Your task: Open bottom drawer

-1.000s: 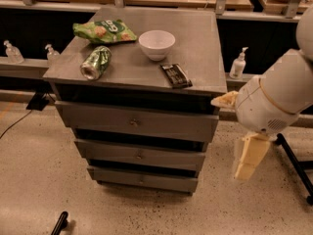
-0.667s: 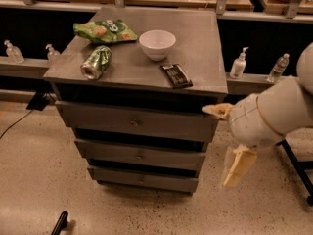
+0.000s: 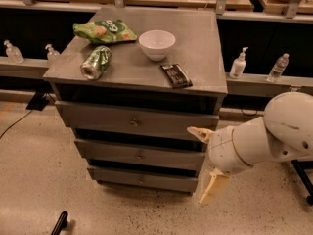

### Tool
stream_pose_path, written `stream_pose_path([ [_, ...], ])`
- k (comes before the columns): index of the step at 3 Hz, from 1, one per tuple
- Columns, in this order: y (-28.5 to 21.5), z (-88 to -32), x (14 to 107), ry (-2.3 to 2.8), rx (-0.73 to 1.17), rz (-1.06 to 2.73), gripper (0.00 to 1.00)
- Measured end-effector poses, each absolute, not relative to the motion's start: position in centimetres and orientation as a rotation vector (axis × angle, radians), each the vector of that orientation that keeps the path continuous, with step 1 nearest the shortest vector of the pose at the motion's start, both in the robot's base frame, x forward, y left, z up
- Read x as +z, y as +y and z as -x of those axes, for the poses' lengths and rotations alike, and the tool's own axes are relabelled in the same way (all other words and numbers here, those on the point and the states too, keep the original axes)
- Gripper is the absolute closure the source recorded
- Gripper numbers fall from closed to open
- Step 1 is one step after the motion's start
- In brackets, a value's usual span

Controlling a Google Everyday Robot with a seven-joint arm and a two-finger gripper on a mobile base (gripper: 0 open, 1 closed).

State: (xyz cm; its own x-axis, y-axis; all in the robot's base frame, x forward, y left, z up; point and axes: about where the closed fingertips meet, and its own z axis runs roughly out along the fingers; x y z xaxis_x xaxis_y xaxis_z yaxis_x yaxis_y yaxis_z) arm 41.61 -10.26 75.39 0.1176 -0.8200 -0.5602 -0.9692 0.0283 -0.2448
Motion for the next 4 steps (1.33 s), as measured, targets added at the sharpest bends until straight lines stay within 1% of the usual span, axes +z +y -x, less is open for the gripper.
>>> stream_pose_path([
  [1,-10.2,-43.0,75.1,1.732,0.306,1.750,0.00],
  [2,-7.8,-46.9,73.2,1.693,0.322,1.653,0.00],
  [3,-5.2,-54.9,68.8,1.556,0.299,1.543,0.00],
  [4,-5.2,-54.3,66.3,1.575,0.345,1.543,0.00],
])
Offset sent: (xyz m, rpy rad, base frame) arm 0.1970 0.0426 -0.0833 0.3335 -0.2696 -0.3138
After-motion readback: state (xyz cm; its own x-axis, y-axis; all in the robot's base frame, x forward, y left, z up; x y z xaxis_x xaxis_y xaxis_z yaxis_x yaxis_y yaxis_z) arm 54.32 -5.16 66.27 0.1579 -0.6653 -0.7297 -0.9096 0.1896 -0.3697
